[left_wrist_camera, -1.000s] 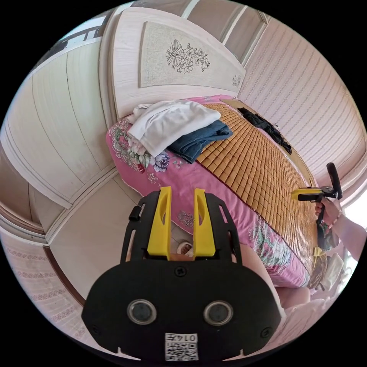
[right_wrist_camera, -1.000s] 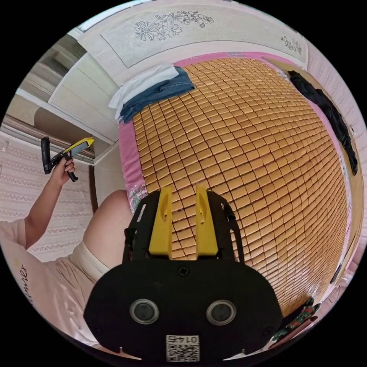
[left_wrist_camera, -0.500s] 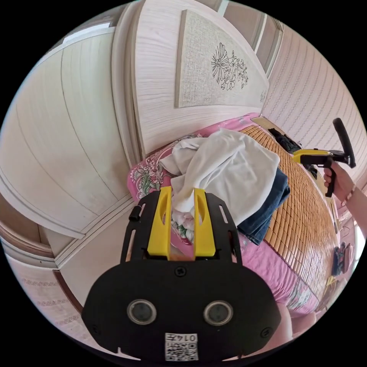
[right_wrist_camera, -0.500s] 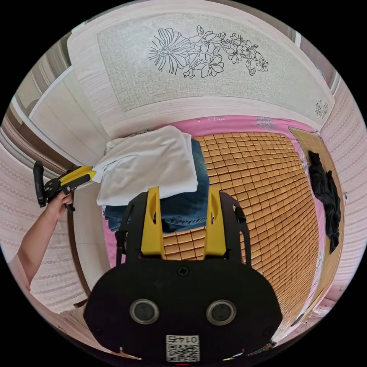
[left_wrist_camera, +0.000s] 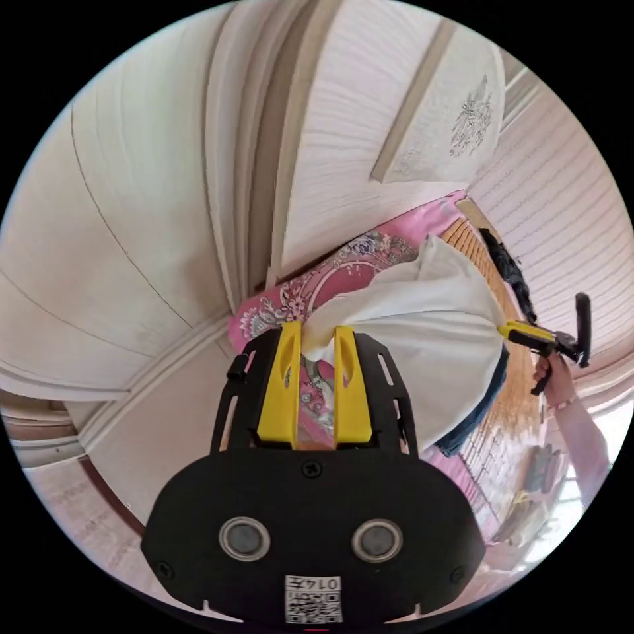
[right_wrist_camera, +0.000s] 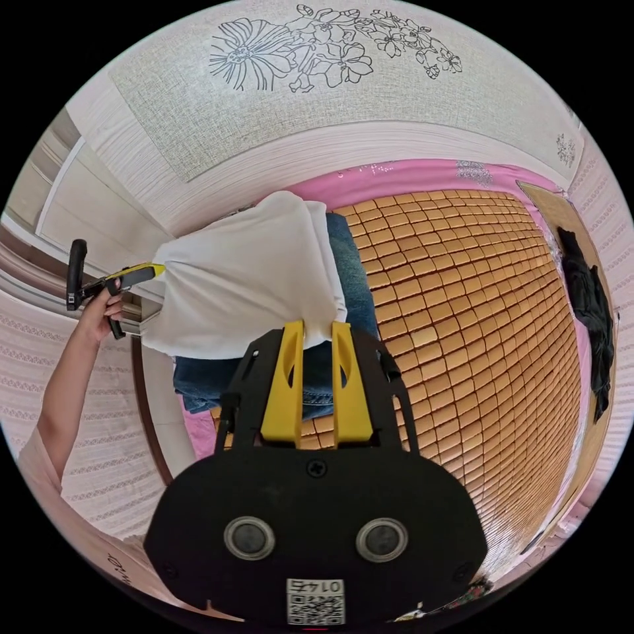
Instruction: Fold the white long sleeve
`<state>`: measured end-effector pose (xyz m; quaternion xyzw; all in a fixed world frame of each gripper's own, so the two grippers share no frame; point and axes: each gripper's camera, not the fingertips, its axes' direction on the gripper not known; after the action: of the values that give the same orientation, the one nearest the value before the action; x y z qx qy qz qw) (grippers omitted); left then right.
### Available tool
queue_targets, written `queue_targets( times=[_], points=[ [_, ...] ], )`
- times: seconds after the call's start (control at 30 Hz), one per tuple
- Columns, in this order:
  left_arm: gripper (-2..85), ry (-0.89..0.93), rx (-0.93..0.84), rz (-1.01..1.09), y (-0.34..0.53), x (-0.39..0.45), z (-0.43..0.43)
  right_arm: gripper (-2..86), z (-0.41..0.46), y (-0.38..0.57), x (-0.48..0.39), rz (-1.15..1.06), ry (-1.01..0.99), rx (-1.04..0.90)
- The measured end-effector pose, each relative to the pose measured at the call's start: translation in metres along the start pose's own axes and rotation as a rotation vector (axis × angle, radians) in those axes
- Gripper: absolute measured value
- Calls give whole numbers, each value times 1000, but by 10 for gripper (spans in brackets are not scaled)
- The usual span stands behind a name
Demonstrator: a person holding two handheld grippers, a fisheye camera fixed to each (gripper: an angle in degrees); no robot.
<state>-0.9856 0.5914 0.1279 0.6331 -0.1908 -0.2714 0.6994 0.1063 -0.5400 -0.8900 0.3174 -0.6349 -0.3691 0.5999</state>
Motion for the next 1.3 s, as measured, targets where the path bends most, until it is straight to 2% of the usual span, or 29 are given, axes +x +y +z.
queue_targets(
  times=[0.07,0.17,0.27,0.3,0.37,0.43,0.57,0.63,0.7,0.77,0.83,0.93,1.0,1.03,1.13,1.2,1.23,1.3],
  points=[
    [86,89,57,-7,17,-6,-10,61,-3,4,-5,-22,24,-15],
    [88,-15,132,53,47,-2,-33,24,-20,9,-13,-31,80,11],
    [89,-91,198,118,70,6,-52,54,-50,12,-27,-85,193,203],
    [88,-90,214,153,76,12,-57,69,-55,9,-33,-110,211,287],
    [87,-36,228,200,83,26,-58,72,-50,-5,-44,-156,204,328],
    [87,49,224,249,88,48,-47,69,-35,-27,-55,-189,167,292],
    [87,70,182,261,84,70,-18,87,11,-72,-79,-208,135,178],
    [87,97,181,243,86,77,-8,86,36,-80,-85,-207,182,94],
    [87,90,178,241,92,84,-3,67,71,-82,-90,-262,237,-80],
    [87,59,217,240,101,92,-3,12,73,-75,-93,-317,299,-66],
    [85,31,243,249,110,101,-8,5,63,-69,-89,-309,387,16],
    [84,58,242,224,120,106,-13,20,52,-57,-67,-230,299,73],
    [85,63,246,204,129,107,-19,102,46,-39,-48,-154,276,130],
    [85,54,257,205,138,108,-26,109,42,-33,-42,-132,257,155],
    [85,9,249,216,171,111,-48,116,13,14,-8,-75,36,203],
    [83,-4,237,214,200,112,-64,96,-11,93,14,-72,-76,276],
    [81,2,232,211,224,115,-76,94,-15,118,17,-69,-74,274],
    [76,19,222,216,261,125,-96,89,-24,234,24,-45,-16,228]
  ],
)
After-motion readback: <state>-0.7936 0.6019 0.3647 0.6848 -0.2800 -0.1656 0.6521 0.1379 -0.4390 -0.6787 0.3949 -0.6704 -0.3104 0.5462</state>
